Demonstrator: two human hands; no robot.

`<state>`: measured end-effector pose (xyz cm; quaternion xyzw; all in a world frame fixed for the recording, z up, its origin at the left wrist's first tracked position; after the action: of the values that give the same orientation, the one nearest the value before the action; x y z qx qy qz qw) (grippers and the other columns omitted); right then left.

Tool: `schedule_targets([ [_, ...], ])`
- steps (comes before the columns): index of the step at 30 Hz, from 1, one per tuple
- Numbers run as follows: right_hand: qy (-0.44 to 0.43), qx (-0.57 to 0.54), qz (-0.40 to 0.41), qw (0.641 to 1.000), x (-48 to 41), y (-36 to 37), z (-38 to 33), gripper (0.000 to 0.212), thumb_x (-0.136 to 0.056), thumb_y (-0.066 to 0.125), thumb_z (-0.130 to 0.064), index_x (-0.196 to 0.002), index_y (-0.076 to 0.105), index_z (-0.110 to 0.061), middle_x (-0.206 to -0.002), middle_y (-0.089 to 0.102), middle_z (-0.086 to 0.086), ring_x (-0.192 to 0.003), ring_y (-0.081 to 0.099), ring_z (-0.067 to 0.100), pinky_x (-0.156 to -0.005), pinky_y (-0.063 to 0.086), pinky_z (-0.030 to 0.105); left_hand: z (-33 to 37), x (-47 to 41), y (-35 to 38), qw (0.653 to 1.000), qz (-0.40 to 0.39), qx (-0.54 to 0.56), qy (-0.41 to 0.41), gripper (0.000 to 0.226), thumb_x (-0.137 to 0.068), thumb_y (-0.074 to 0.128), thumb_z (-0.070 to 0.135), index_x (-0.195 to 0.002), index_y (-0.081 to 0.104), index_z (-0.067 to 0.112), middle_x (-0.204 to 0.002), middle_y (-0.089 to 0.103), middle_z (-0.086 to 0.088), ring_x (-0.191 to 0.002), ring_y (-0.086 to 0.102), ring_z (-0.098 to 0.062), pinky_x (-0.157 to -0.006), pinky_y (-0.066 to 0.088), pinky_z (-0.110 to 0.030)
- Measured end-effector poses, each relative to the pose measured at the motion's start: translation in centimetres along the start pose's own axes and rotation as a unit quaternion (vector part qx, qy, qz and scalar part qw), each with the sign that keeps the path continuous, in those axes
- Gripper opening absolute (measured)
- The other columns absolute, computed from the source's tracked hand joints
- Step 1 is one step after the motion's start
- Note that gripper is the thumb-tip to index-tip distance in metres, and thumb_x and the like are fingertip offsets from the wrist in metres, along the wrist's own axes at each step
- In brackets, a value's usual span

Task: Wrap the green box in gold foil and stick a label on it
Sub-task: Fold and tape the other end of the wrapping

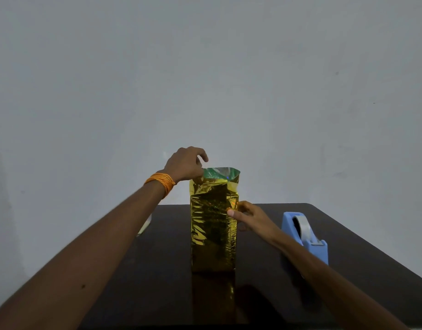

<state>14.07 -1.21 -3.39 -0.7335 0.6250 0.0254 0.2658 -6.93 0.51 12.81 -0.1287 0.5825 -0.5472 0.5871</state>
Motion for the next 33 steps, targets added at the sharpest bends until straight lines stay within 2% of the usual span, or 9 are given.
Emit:
schedule_targets([
  [6,-0.003,0.010,0.000,1.000,0.1,-0.2,-0.2,0.063,-0.071,0.067,-0.071,-0.115,0.060,-0.026,-0.114,0.066,-0.001,-0.108,0.066,0.011,-0.090,0.059,0.040,0.8,0.5,-1.8,0.964,0.265,0.036,0.010,0.014,-0.088,0.068,0.015,-0.102,0.071,0.015,-0.088,0.074,-0.004,-0.080,0.068,-0.021,-0.076,0.054,-0.029],
  [8,-0.004,0.011,0.003,1.000,0.0,-0.1,-0.1,0.062,-0.072,0.067,-0.070,-0.115,0.061,-0.026,-0.114,0.066,-0.001,-0.107,0.066,0.011,-0.090,0.059,0.040,2.2,1.2,-2.4,0.955,0.289,0.062,0.030,0.010,-0.093,0.064,0.023,-0.093,0.068,0.015,-0.084,0.072,-0.003,-0.075,0.066,-0.017,-0.072,0.051,-0.024],
  [12,-0.002,0.015,0.003,1.000,-0.3,-0.1,-0.2,0.065,-0.071,0.066,-0.071,-0.116,0.060,-0.025,-0.114,0.066,-0.002,-0.106,0.066,0.011,-0.091,0.058,0.040,5.8,1.3,0.0,0.999,0.026,0.016,0.011,0.058,-0.091,0.053,0.061,-0.079,0.072,0.008,-0.074,0.071,-0.004,-0.069,0.064,-0.018,-0.073,0.051,-0.033],
  [14,-0.001,0.027,0.003,1.000,-0.3,0.0,-0.4,0.068,-0.071,0.064,-0.073,-0.119,0.059,-0.025,-0.114,0.066,-0.004,-0.107,0.065,0.012,-0.091,0.058,0.039,7.1,1.3,1.7,0.997,-0.049,-0.051,0.013,0.055,-0.084,0.061,0.063,-0.075,0.070,0.010,-0.073,0.067,-0.003,-0.070,0.063,-0.020,-0.068,0.051,-0.033],
  [18,-0.001,0.024,0.015,1.000,0.0,-0.1,-0.7,0.063,-0.075,0.066,-0.066,-0.128,0.049,-0.036,-0.119,0.060,-0.013,-0.111,0.061,0.011,-0.087,0.057,0.030,7.9,0.2,3.7,0.994,-0.086,-0.061,0.005,0.022,-0.089,0.061,0.029,-0.077,0.060,0.011,-0.089,0.067,-0.010,-0.081,0.062,-0.029,-0.060,0.041,-0.029],
  [21,-0.006,0.000,0.028,1.000,-0.1,-0.5,-1.1,0.070,-0.070,0.070,-0.068,-0.130,0.046,-0.040,-0.123,0.060,-0.010,-0.112,0.061,0.010,-0.088,0.057,0.030,7.9,-0.7,3.8,0.992,-0.109,-0.064,-0.018,0.020,-0.093,0.054,0.022,-0.080,0.057,0.007,-0.107,0.066,-0.016,-0.083,0.056,-0.026,-0.061,0.038,-0.030],
  [25,-0.016,0.007,0.021,1.000,-0.1,-0.3,-1.2,0.049,-0.075,0.073,-0.058,-0.117,0.049,-0.049,-0.120,0.061,-0.012,-0.111,0.063,0.009,-0.095,0.055,0.033,7.9,-1.2,3.8,0.989,-0.125,-0.070,-0.022,0.027,-0.094,0.052,0.019,-0.069,0.045,0.012,-0.110,0.065,-0.021,-0.091,0.059,-0.032,-0.065,0.037,-0.031],
  [28,-0.014,-0.005,0.024,1.000,-0.1,-0.1,-1.2,0.048,-0.078,0.075,-0.055,-0.117,0.049,-0.049,-0.122,0.060,-0.011,-0.113,0.062,0.010,-0.096,0.054,0.035,7.7,-1.3,4.1,0.991,-0.113,-0.063,-0.021,0.019,-0.096,0.052,0.024,-0.083,0.053,0.009,-0.108,0.065,-0.019,-0.081,0.052,-0.025,-0.063,0.038,-0.030],
  [33,-0.014,-0.009,0.023,1.000,0.4,-0.6,-1.5,0.062,-0.076,0.075,-0.050,-0.129,0.048,-0.035,-0.124,0.060,-0.007,-0.114,0.062,0.011,-0.095,0.053,0.031,8.0,-0.4,2.1,0.981,-0.191,-0.024,0.014,0.062,-0.091,0.046,0.069,-0.079,0.061,0.011,-0.084,0.055,-0.005,-0.071,0.051,-0.016,-0.071,0.040,-0.031],
])
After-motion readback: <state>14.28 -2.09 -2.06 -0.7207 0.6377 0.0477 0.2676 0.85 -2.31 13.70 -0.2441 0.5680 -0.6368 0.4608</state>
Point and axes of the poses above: each hand's wrist, its own x-axis away from the middle knuckle, its own y-axis out of the palm, z = x × y, the point moved 4 cm from there along -x, towards the middle knuckle
